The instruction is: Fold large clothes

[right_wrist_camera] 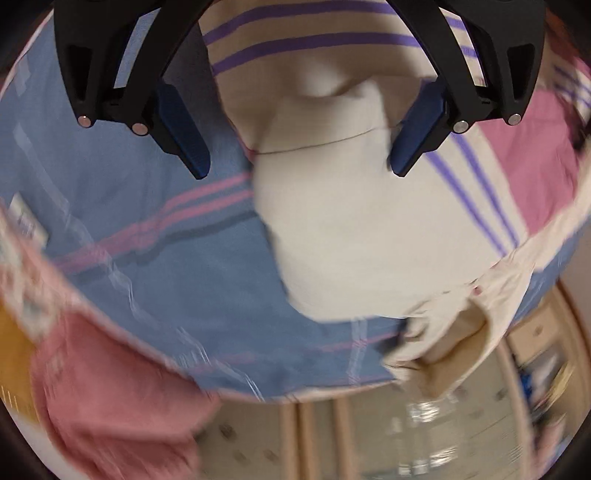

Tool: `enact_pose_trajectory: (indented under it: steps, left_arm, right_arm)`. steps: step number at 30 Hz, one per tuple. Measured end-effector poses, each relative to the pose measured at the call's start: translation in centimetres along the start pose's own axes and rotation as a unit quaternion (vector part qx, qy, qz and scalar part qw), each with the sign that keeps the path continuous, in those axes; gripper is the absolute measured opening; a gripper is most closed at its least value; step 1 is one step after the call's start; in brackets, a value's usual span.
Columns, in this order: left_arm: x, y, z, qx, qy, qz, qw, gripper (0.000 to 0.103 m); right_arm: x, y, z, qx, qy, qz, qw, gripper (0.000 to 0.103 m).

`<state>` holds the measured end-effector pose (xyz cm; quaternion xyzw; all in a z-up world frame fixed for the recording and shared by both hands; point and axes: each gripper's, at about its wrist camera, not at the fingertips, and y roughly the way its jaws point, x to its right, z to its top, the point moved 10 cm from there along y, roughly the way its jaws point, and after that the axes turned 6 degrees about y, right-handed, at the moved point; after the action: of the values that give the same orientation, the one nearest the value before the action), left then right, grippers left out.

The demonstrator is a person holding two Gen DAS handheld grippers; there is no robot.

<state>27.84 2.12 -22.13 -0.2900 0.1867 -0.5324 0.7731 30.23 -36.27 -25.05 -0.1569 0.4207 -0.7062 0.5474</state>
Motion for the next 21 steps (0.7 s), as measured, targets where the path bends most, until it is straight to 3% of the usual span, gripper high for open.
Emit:
enact_pose_trajectory:
  steps: [3, 5, 7, 10, 12, 14, 15, 17, 18, 21]
  left_arm:
    - [0.3, 0.4, -0.2, -0.004, 0.009, 0.001, 1.0, 0.055]
    - [0.3, 0.6, -0.4, -0.009, 0.012, 0.0, 0.9999, 0.057]
    - [0.4, 0.7, -0.7, -0.012, 0.015, -0.001, 0.9998, 0.061]
    - [0.4, 0.7, -0.9, -0.014, 0.017, -0.001, 0.9998, 0.067]
    - [0.3, 0.3, -0.8, -0.008, 0.016, 0.0, 0.9999, 0.067]
    - [0.2, -1.4, -0.1, 0.027, 0.015, 0.008, 0.9995, 0.067]
    - [0.4, -2.6, 0.4, 0.052, 0.014, 0.005, 0.9985, 0.075]
    - [1.6, -5.1, 1.5, 0.099, 0.016, -0.017, 0.9948, 0.088]
    - [2.8, -6.3, 2.0, 0.117, 0.026, -0.034, 0.9922, 0.089]
    - [6.9, -7.0, 2.4, 0.114, 0.089, -0.064, 0.9874, 0.093]
  right_arm:
    - [0.9, -1.5, 1.5, 0.031, 0.039, 0.032, 0.998, 0.098]
    - [0.4, -3.0, 2.3, 0.066, 0.037, 0.056, 0.996, 0.099]
    - [-1.0, -3.4, 2.2, 0.066, 0.017, 0.082, 0.994, 0.099]
    - [-3.2, -1.4, 0.1, 0.002, -0.021, 0.101, 0.995, 0.099]
    - [-3.1, 0.7, -1.5, -0.042, -0.028, 0.073, 0.996, 0.099]
    - [-2.8, 2.1, -2.1, -0.067, -0.02, 0.064, 0.995, 0.099]
    - [-2.8, 2.1, -2.0, -0.067, -0.017, 0.065, 0.995, 0.099]
    - [-2.7, 1.6, -1.6, -0.055, -0.013, 0.064, 0.996, 0.099]
    - [-2.5, 1.2, -1.3, -0.043, -0.011, 0.058, 0.997, 0.099]
    - [-1.9, -0.7, 0.8, 0.031, 0.002, 0.042, 0.999, 0.099]
